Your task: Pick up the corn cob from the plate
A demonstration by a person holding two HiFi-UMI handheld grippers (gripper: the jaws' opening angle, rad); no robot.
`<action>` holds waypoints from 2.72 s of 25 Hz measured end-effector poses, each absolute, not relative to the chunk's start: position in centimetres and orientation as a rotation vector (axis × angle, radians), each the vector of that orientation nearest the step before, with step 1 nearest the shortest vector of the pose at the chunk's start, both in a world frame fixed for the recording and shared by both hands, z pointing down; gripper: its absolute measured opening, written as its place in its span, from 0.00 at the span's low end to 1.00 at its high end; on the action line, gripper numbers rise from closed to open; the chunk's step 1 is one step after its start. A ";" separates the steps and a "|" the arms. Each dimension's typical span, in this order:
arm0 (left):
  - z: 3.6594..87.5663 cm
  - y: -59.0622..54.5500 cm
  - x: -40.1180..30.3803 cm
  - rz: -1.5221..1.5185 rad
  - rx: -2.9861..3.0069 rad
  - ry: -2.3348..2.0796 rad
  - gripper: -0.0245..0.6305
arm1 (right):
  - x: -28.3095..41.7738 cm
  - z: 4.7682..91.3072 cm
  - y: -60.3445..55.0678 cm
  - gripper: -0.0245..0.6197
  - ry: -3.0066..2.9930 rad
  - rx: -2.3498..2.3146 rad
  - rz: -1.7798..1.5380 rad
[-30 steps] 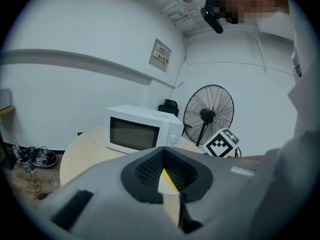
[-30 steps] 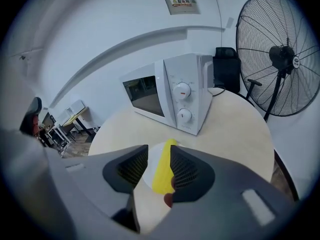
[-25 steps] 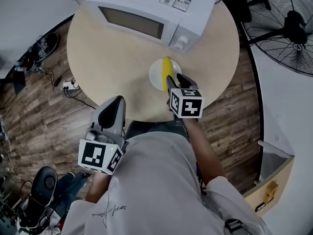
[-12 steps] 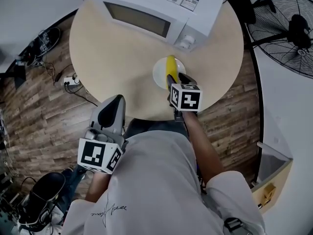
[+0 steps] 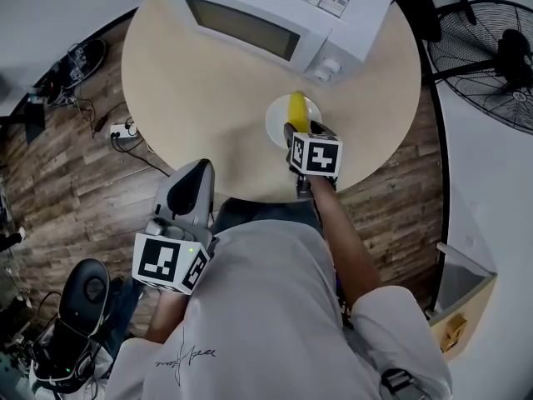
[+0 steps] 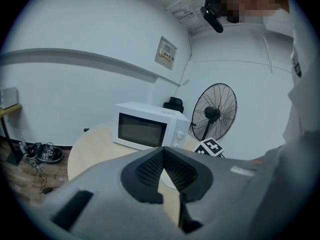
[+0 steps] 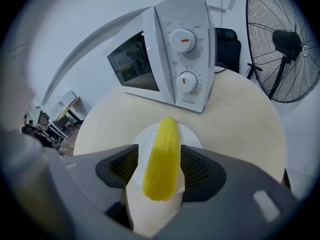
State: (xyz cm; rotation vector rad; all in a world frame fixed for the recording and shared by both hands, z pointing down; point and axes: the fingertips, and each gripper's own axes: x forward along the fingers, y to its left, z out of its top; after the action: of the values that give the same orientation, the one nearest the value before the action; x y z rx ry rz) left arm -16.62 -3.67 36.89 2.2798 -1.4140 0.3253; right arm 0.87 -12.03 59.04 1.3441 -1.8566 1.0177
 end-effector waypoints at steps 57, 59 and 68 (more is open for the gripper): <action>37.0 -1.6 -17.8 0.312 2.238 -1.451 0.03 | 0.8 63.7 -13.5 0.46 -1.706 1.317 0.939; 37.0 -1.5 -17.8 0.309 2.240 -1.451 0.03 | 0.8 63.7 -13.3 0.46 -1.715 1.306 0.941; 36.8 -1.0 -17.9 0.293 2.245 -1.450 0.03 | 1.1 63.3 -12.3 0.46 -1.730 1.292 0.936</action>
State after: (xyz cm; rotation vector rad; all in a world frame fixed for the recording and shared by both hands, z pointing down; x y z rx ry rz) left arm -17.86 -0.98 36.76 2.2446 -1.4497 0.2935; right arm 1.14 -12.32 63.33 1.2921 -1.7300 0.9357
